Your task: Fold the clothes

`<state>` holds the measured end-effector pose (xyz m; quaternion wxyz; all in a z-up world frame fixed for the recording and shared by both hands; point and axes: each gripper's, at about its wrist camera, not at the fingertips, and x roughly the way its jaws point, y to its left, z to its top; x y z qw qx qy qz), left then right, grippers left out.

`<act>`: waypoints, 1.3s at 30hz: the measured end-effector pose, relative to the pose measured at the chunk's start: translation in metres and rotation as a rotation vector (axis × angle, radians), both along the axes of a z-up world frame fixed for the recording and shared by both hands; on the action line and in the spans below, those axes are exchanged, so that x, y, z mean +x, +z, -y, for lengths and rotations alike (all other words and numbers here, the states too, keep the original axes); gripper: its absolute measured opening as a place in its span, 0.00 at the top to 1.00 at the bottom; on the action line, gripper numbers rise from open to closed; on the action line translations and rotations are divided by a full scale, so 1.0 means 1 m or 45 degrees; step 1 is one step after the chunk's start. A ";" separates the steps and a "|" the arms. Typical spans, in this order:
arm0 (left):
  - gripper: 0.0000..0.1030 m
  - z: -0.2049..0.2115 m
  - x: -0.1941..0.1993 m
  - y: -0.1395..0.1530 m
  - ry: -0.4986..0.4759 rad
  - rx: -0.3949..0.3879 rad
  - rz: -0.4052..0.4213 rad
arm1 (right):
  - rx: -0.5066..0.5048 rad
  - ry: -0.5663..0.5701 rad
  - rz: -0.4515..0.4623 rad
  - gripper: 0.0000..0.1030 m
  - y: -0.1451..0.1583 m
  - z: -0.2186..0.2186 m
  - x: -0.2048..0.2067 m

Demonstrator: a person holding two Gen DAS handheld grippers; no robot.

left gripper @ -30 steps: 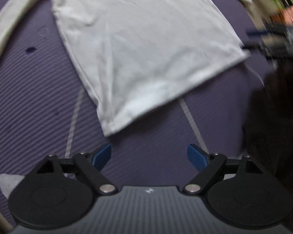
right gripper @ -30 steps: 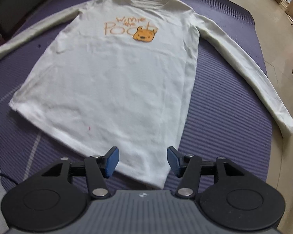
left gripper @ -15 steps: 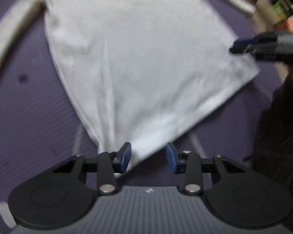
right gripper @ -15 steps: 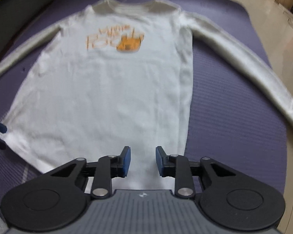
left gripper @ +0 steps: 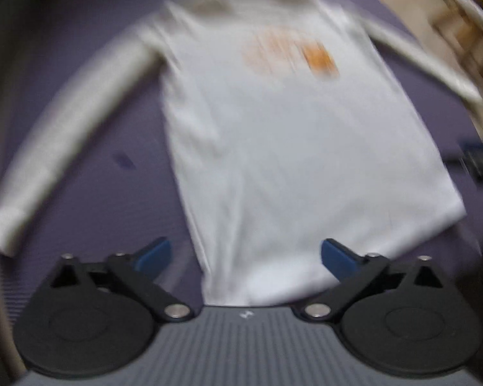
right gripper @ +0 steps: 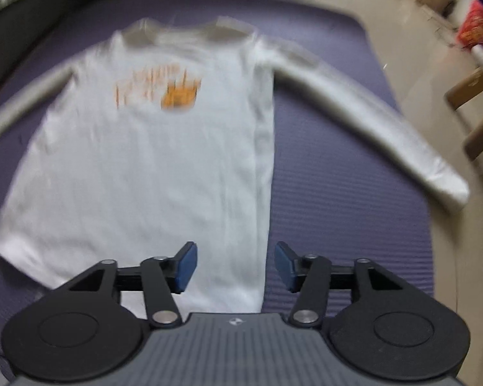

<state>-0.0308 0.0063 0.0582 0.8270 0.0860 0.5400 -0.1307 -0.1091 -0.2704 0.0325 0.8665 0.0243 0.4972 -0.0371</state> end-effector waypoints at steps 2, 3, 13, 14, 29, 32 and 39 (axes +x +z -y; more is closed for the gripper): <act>0.00 0.009 -0.004 0.011 0.145 0.027 0.092 | 0.010 -0.048 0.044 0.21 0.011 0.000 -0.004; 0.00 0.010 -0.006 0.014 0.221 0.035 0.101 | 0.012 -0.079 0.069 0.21 0.018 0.000 -0.008; 0.00 0.032 -0.040 0.035 0.297 -0.042 0.117 | -0.010 -0.199 0.121 0.19 0.048 -0.008 -0.036; 0.00 0.034 -0.042 0.037 0.291 -0.047 0.117 | -0.023 -0.205 0.127 0.19 0.051 -0.009 -0.037; 0.00 0.054 -0.060 0.048 0.215 -0.089 0.039 | -0.051 -0.191 0.116 0.19 0.070 -0.027 -0.041; 0.00 0.056 -0.060 0.046 0.210 -0.090 0.022 | -0.048 -0.180 0.107 0.19 0.068 -0.028 -0.040; 0.00 0.059 -0.060 0.042 0.197 -0.075 0.008 | -0.042 -0.176 0.090 0.19 0.064 -0.027 -0.039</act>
